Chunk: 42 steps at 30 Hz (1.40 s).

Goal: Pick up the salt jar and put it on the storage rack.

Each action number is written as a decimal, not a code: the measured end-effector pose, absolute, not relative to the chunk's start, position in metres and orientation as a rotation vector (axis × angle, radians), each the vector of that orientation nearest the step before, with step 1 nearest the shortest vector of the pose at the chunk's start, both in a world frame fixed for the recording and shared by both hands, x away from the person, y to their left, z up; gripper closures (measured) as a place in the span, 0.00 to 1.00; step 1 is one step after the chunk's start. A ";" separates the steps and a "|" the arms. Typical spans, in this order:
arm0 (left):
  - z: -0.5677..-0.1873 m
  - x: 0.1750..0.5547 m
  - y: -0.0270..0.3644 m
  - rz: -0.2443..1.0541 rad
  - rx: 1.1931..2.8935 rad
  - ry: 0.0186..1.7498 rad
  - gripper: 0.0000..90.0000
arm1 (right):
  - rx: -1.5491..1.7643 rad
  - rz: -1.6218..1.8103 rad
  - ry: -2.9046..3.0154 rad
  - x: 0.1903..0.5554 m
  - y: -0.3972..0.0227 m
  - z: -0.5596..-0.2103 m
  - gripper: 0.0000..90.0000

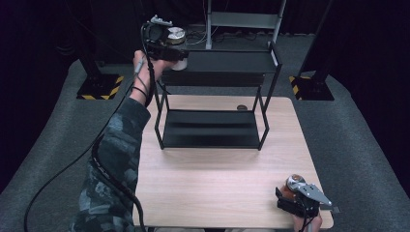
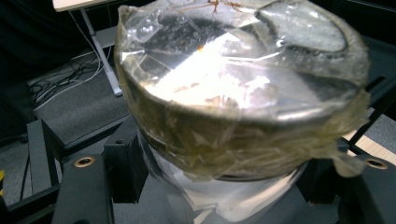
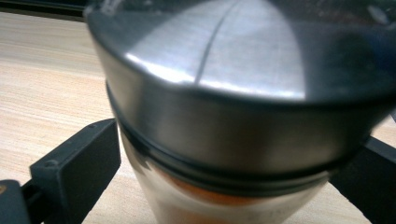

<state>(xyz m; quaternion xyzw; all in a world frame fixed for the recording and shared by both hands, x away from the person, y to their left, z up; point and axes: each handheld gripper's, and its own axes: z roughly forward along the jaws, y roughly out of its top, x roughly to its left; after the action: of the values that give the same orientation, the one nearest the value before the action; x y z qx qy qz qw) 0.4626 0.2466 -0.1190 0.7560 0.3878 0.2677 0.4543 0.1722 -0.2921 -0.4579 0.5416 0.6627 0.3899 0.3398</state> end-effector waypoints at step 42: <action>-0.137 0.489 0.226 0.642 1.828 1.023 0.34 | 1.408 1.020 1.727 0.172 -0.293 -0.458 0.00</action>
<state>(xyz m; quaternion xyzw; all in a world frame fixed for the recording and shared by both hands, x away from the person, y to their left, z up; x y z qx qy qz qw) 0.4889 0.2262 -0.1368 0.7420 0.4150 0.2605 0.4576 0.1721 -0.2931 -0.4580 0.5406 0.6631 0.3917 0.3386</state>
